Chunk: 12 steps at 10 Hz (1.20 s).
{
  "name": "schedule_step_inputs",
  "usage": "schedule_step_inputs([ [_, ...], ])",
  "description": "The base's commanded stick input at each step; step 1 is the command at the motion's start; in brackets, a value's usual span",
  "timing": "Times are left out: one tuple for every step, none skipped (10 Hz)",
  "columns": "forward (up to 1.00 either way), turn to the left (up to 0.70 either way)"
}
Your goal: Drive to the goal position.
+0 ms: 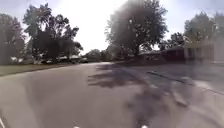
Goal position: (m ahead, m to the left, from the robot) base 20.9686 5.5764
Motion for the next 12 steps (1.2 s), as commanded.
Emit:
schedule_step_inputs([
  [0.69,0.03],
  [0.69,0.03],
  [0.69,0.03],
  [0.69,0.03],
  [0.69,0.03],
  [0.69,0.03],
  [0.69,0.03],
  [0.69,0.03],
  [0.69,0.03],
  [0.69,0.03],
  [0.69,0.03],
  [0.69,0.03],
])
